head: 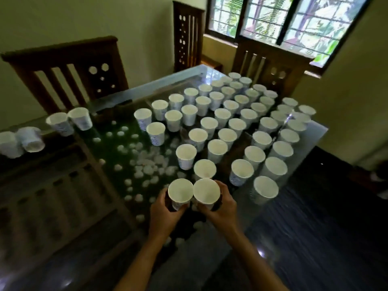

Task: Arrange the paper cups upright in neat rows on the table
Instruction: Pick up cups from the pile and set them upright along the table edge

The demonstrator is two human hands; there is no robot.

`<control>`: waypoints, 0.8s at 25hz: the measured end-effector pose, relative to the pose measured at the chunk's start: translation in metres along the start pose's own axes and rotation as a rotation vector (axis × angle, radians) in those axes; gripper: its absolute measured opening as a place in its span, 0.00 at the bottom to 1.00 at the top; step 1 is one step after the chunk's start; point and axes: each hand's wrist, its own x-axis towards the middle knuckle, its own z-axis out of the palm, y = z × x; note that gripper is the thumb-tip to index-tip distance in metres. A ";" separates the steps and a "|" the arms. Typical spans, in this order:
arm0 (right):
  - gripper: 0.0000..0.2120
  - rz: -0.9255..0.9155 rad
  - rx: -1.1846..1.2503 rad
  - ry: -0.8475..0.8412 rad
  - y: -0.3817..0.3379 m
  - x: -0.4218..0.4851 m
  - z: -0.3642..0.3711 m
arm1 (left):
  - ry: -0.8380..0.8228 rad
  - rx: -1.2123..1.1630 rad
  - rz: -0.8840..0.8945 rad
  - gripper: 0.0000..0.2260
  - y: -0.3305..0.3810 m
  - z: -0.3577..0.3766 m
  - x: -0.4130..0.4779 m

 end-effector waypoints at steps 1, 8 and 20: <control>0.31 0.016 -0.005 0.046 0.009 -0.005 -0.017 | -0.036 0.008 0.010 0.29 0.004 0.018 -0.004; 0.29 0.131 -0.058 0.185 0.053 -0.030 -0.091 | -0.206 -0.048 0.052 0.27 0.034 0.103 -0.015; 0.36 0.197 -0.056 0.136 0.074 -0.025 -0.089 | -0.185 -0.021 -0.004 0.30 0.034 0.117 -0.002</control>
